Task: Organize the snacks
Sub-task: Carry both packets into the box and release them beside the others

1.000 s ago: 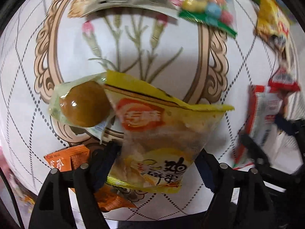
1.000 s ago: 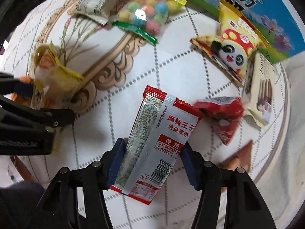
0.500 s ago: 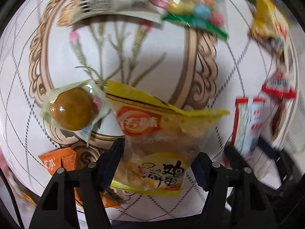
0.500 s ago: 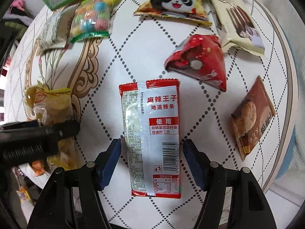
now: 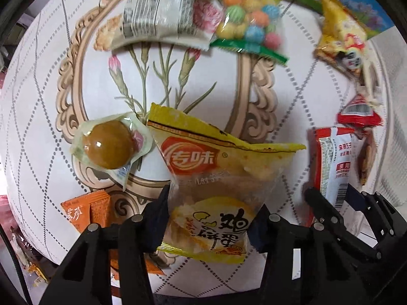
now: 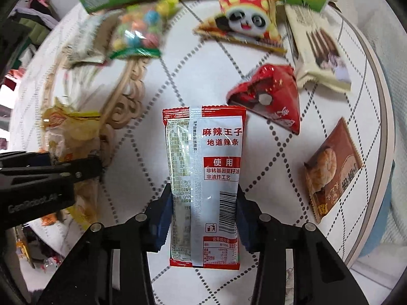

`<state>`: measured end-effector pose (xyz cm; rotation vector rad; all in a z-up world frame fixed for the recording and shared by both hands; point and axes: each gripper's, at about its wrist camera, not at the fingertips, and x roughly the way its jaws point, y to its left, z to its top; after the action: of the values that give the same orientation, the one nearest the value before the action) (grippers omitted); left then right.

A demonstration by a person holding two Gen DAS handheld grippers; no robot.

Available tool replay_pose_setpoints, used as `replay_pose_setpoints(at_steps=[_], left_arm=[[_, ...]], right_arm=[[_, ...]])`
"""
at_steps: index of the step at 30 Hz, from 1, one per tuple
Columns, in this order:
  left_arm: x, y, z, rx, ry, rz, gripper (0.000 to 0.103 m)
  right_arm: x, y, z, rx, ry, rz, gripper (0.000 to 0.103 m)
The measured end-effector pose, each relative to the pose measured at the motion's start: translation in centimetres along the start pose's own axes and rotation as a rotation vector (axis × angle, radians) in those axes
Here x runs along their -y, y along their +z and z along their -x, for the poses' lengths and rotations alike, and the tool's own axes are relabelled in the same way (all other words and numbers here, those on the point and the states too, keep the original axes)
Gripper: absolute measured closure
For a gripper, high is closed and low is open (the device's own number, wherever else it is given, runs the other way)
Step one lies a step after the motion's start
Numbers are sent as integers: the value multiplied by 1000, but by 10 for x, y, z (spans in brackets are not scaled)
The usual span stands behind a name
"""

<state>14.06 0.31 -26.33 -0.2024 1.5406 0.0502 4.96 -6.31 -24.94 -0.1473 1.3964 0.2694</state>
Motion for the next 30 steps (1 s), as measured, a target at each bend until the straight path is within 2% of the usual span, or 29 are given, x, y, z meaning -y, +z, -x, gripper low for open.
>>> replay_pose_setpoints(at_steps=[3,7,12,16,19,21,26,30], left_arm=[[6,-3,27,39,-26,-14,54],[8,-3,77,103,-97,-16,54],[19,28,146,207,-192,-17,54],[28,82,189,279,-234,-26,54],[28,118,197,322,-212,-28,54],[35,150,196,332,-200,-18,54],[32,237,163,307,-140,2,54],[27,290,140,266,-59,9,54]], right_arm=[[5,-2,27,37,47,-4,57],[15,4,75,115,110,-15,57],[29,38,138,233,167,-38,57],[44,115,171,340,170,-57,57],[62,167,185,382,163,-87,57],[72,199,179,393,150,-96,57],[91,278,164,342,106,-98,57],[112,351,122,263,51,-101,57]])
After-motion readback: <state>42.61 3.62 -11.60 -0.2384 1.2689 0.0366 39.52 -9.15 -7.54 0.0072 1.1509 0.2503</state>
